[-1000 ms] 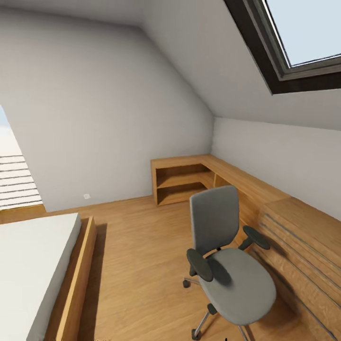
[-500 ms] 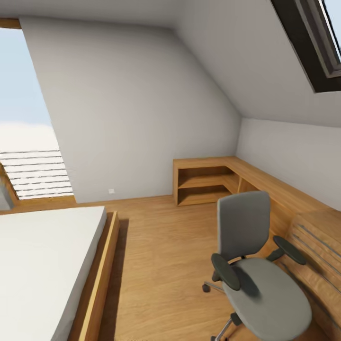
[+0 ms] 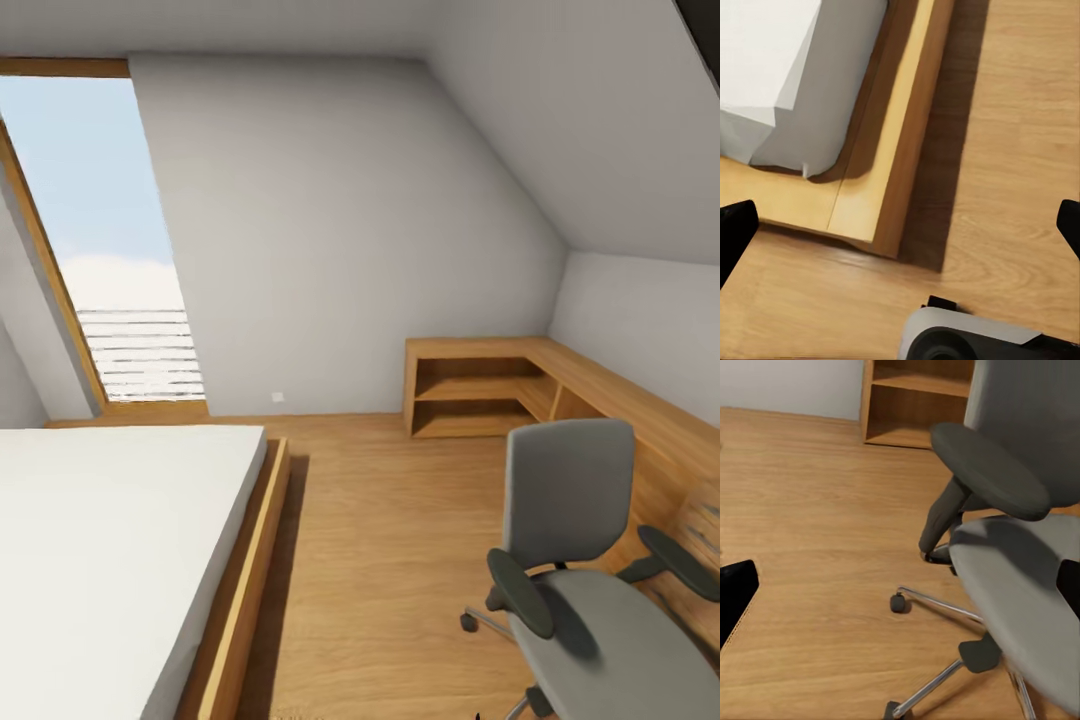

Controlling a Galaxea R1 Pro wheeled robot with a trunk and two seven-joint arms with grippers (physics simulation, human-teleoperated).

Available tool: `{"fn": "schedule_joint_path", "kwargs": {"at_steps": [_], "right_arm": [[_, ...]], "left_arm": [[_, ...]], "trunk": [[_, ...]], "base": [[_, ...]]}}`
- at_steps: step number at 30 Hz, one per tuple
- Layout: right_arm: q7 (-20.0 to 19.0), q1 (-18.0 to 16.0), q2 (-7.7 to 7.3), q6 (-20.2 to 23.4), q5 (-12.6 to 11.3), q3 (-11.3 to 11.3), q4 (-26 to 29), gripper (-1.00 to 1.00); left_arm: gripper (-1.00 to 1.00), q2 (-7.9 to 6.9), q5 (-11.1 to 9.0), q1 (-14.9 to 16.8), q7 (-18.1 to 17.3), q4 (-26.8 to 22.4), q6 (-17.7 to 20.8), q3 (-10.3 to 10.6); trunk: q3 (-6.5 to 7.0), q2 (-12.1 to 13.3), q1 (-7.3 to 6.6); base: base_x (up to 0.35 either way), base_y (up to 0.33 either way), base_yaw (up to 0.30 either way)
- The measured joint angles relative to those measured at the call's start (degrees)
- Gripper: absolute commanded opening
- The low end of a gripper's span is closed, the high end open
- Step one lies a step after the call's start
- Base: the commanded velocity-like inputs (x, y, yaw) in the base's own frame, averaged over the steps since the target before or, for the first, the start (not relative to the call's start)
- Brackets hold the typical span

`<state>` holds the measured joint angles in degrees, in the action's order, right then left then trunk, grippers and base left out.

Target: In the bedroom, organize the workspace by keeping the computer under the desk, ensuring the monitor is on the desk, placing the keyboard on the desk next to the monitor, placing the mouse on the desk next to the keyboard, moving the folder from the swivel chair onto the desk next to the mouse, stacking the notebook on top of the folder with the pen on top of the notebook, and positioning the swivel chair next to the desk.

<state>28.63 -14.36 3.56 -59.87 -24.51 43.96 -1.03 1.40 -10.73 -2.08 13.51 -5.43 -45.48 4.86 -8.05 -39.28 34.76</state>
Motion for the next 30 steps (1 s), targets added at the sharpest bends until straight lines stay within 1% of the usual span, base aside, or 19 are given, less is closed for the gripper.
{"fn": "schedule_joint_path", "kwargs": {"at_steps": [7, 15, 20, 30], "right_arm": [[-0.1, 0.0, -0.03, 0.0, 0.0, 0.0, 0.0, 1.00], [-0.3, 0.0, -0.09, 0.0, 0.0, 0.0, 0.0, 1.00], [-0.3, 0.0, -0.15, 0.0, 0.0, 0.0, 0.0, 1.00], [-0.4, 0.0, -0.25, 0.0, 0.0, -0.1, 0.0, 1.00]], "left_arm": [[1.00, -0.01, 0.0, 0.0, 0.0, 0.0, 0.0, 0.0], [1.00, -0.05, 0.0, 0.0, 0.0, 0.0, 0.0, 0.0], [1.00, -0.03, 0.0, 0.0, 0.0, 0.0, 0.0, 0.0], [1.00, 0.00, 0.0, 0.0, 0.0, 0.0, 0.0, 0.0]], "trunk": [[0.00, 0.0, 0.00], [0.00, 0.0, -0.01], [0.00, 0.0, -0.02], [0.00, 0.0, -0.03]], "base": [[0.000, 0.000, 0.266], [0.069, 0.000, 0.081], [0.239, 0.000, 0.011], [0.315, 0.000, 0.001]]}}
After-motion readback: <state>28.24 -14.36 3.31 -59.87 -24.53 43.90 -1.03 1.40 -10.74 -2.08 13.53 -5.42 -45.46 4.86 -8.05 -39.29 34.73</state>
